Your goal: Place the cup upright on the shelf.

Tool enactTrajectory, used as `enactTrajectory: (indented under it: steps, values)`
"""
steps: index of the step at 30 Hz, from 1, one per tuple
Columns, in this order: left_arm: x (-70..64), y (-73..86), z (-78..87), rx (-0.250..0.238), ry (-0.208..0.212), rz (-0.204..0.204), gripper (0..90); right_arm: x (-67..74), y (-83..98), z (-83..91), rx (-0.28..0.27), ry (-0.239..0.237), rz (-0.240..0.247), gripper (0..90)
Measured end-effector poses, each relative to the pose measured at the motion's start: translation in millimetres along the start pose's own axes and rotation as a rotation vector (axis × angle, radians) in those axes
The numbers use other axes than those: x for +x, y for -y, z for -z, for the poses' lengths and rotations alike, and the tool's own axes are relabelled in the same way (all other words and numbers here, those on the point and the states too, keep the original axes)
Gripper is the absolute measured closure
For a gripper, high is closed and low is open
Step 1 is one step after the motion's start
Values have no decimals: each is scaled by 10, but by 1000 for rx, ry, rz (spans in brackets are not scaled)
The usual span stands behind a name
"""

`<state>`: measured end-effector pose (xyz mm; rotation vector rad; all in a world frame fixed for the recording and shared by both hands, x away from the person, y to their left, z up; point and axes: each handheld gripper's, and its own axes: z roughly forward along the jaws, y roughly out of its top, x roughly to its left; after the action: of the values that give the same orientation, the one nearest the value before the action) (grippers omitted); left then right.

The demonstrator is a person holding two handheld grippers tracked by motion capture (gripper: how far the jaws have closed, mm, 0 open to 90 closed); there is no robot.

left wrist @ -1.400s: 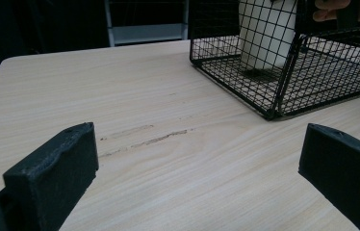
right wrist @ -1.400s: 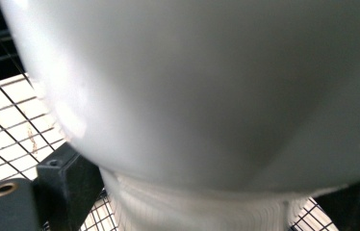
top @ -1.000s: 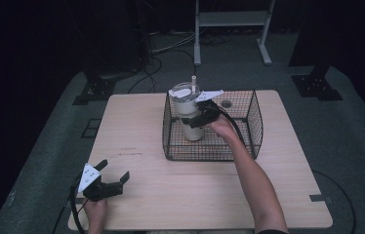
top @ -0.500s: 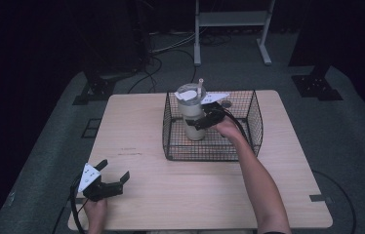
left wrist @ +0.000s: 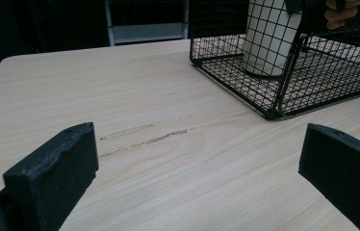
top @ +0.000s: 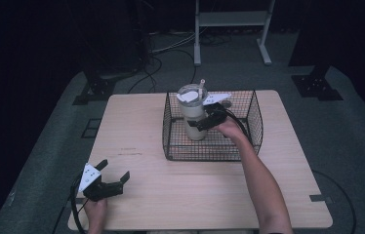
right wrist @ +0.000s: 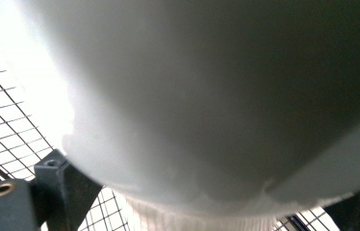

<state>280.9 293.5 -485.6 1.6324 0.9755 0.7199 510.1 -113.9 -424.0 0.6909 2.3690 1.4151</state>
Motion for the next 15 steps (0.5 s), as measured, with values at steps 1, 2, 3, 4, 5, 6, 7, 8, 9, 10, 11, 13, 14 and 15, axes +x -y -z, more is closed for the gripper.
enactTrajectory:
  steps: [1, 2, 3, 4, 5, 6, 7, 8, 9, 10, 11, 13, 14, 15]
  values:
    - [0, 0, -1, 0, -1, 0, 0, 3, 0, 9, 5, 2, -3, 81]
    - [1, 0, -6, 0, -3, 0, 0, -1, 1, 21, 12, 1, 0, 81]
    - [1, -1, -7, 3, -4, 0, 0, -3, 6, 35, 18, -2, -3, 81]
    - [1, -1, -10, 2, -4, 0, 0, -8, 8, 43, 20, -2, 0, 81]
    - [-1, -2, -9, 5, -5, -1, 0, -17, 14, 53, 20, -1, 7, 82]
    - [-2, -1, -10, 3, -5, -2, 0, -24, 20, 70, 25, -2, 6, 82]
    - [-3, -1, -10, 3, -6, -2, 0, -23, 23, 78, 27, -2, 0, 83]
    - [-3, -1, -10, 5, -6, -3, 0, -29, 31, 88, 23, -1, 1, 83]
    - [-3, -1, -9, 6, -6, -4, 0, -30, 39, 98, 25, -1, -6, 84]
    - [-3, -1, -9, 6, -7, -4, 0, -35, 49, 104, 20, 0, -5, 84]
    - [-4, 0, -9, 5, -7, -5, 0, -37, 56, 116, 21, 1, -8, 85]
    - [-4, 0, -9, 5, -7, -6, 0, -41, 63, 131, 22, 0, -13, 85]
    - [-4, -1, -10, 5, -7, -5, 0, -42, 67, 138, 22, -1, -13, 86]
    - [-3, -1, -9, 6, -8, -4, 0, -44, 69, 148, 24, 0, -10, 86]
